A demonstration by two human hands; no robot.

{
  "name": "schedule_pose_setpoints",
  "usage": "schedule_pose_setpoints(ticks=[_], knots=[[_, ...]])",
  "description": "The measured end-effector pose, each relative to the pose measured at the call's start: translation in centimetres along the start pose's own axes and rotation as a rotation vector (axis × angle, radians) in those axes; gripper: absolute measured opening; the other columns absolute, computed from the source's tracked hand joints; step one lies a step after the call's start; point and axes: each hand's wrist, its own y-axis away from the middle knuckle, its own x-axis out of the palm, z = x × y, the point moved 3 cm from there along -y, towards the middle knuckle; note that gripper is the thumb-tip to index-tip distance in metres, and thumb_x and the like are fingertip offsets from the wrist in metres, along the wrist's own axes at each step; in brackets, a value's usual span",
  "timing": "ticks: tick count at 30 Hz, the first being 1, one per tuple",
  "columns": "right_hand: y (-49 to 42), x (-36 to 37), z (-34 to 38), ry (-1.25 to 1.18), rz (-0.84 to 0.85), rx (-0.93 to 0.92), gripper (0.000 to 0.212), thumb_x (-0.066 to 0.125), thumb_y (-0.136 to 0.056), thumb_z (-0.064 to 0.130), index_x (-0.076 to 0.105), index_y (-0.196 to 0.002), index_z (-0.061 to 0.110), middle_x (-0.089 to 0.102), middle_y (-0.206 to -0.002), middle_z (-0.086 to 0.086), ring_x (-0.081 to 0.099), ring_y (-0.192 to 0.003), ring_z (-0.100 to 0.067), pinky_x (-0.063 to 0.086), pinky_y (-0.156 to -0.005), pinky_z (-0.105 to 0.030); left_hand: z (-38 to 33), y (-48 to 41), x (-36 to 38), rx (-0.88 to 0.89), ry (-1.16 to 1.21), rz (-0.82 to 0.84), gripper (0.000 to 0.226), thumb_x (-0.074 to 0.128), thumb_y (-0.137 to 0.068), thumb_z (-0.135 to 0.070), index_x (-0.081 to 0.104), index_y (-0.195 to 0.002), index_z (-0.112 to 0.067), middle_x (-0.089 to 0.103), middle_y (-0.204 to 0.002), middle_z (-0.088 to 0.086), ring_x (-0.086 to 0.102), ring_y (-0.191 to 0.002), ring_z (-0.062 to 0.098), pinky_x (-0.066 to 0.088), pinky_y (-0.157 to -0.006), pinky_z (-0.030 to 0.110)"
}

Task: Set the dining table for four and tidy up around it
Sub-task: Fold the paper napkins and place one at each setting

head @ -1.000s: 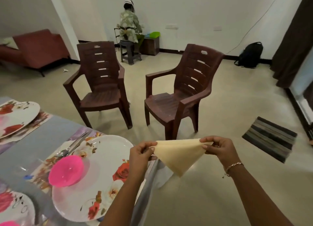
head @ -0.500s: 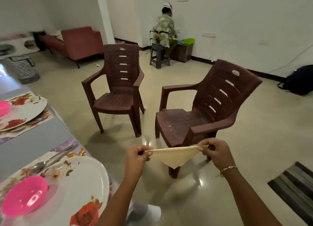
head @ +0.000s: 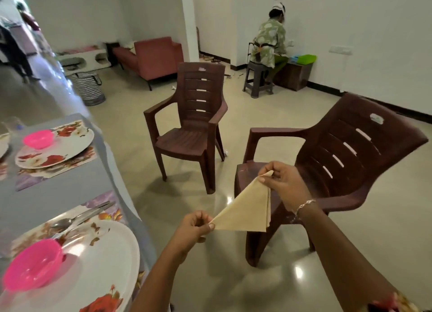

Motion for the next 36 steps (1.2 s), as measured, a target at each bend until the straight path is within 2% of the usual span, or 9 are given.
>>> schedule_pose_setpoints(ticks=[5, 8, 11, 16, 19, 22, 25, 29, 36], knots=[[-5.6, 3.9, 1.9, 0.224, 0.026, -0.147, 0.017, 0.064, -0.082, 0.006, 0.060, -0.076, 0.021, 0.061, -0.080, 0.012, 0.059, -0.086, -0.015, 0.049, -0.080, -0.026, -1.9, -1.0, -2.9, 0.039, 0.178, -0.364, 0.024, 0.057, -0.092, -0.027, 0.059, -0.090, -0.004, 0.064, -0.085, 0.010, 0.059, -0.078, 0.020, 0.047, -0.066, 0.027], [-7.5, 7.3, 3.3, 0.373, 0.013, -0.474, 0.012, 0.061, -0.081, 0.007, 0.063, -0.084, 0.018, 0.059, -0.077, 0.018, 0.056, -0.073, -0.003, 0.045, -0.068, -0.014, -3.4, -3.0, -3.6, -0.093, 0.475, -0.233, 0.052, 0.040, -0.095, -0.046, 0.063, -0.095, 0.001, 0.072, -0.085, 0.017, 0.068, -0.074, 0.026, 0.055, -0.063, 0.034], [-7.9, 11.8, 3.2, 0.526, 0.214, -0.857, 0.014, 0.054, -0.077, 0.014, 0.052, -0.088, 0.023, 0.064, -0.077, 0.006, 0.059, -0.065, -0.007, 0.047, -0.054, -0.017, -4.2, -6.5, -4.9, -0.135, 0.822, -0.070, 0.062, 0.032, -0.093, -0.055, 0.060, -0.110, -0.002, 0.072, -0.096, 0.019, 0.071, -0.083, 0.028, 0.059, -0.062, 0.037], [-9.9, 17.7, 0.5, 0.544, 0.458, -1.132, 0.011, 0.054, -0.082, 0.011, 0.054, -0.090, 0.019, 0.065, -0.091, 0.001, 0.064, -0.077, -0.016, 0.052, -0.063, -0.028, -4.2, -10.6, -10.8, -0.090, 0.914, -0.364, 0.033, 0.055, -0.092, -0.020, 0.058, -0.114, 0.004, 0.069, -0.087, 0.015, 0.066, -0.071, 0.022, 0.055, -0.052, 0.027], [-12.4, 20.1, -0.3, 0.432, 0.658, -1.020, 0.017, 0.057, -0.083, 0.021, 0.055, -0.100, 0.022, 0.055, -0.110, 0.007, 0.055, -0.104, -0.008, 0.045, -0.085, -0.017, -3.5, -11.6, -14.3, -0.064, 0.874, -0.473, 0.021, 0.051, -0.093, -0.008, 0.057, -0.111, 0.001, 0.067, -0.087, 0.012, 0.063, -0.075, 0.022, 0.051, -0.056, 0.027], [-15.7, 21.6, 0.3, 0.161, 0.595, -0.646, 0.019, 0.054, -0.082, 0.029, 0.058, -0.100, 0.032, 0.057, -0.109, 0.019, 0.054, -0.106, 0.000, 0.042, -0.088, -0.012, -2.4, -12.4, -17.4, -0.038, 0.852, -0.575, 0.013, 0.051, -0.093, -0.006, 0.059, -0.103, -0.003, 0.067, -0.092, 0.013, 0.062, -0.084, 0.026, 0.052, -0.067, 0.033], [-19.6, 24.0, 0.6, -0.071, 0.456, -0.246, 0.013, 0.058, -0.087, 0.017, 0.061, -0.095, 0.027, 0.064, -0.098, 0.008, 0.061, -0.091, -0.003, 0.048, -0.076, -0.015, -1.2, -12.3, -19.3, -0.032, 0.837, -0.634, 0.018, 0.054, -0.092, -0.008, 0.059, -0.108, -0.004, 0.067, -0.103, 0.013, 0.062, -0.096, 0.028, 0.052, -0.071, 0.034], [-23.5, 29.8, 0.6, -0.156, 0.783, 0.198, 0.036, 0.068, -0.082, 0.021, 0.058, -0.114, 0.008, 0.064, -0.111, -0.011, 0.061, -0.097, -0.015, 0.049, -0.085, -0.024, -0.3, -11.7, -21.0, -0.009, 0.814, -0.701, 0.022, 0.057, -0.090, -0.009, 0.061, -0.110, -0.001, 0.069, -0.100, 0.012, 0.063, -0.093, 0.027, 0.051, -0.070, 0.032], [-25.4, 37.9, 1.6, -0.197, 1.226, 0.077, 0.017, 0.067, -0.066, -0.012, 0.061, -0.076, 0.000, 0.064, -0.061, 0.002, 0.060, -0.057, -0.004, 0.050, -0.056, -0.016, -0.5, -9.7, -24.7, 0.066, 0.585, -1.004, 0.023, 0.056, -0.081, 0.011, 0.071, -0.086, -0.005, 0.069, -0.066, -0.004, 0.064, -0.066, 0.009, 0.050, -0.066, 0.021]])
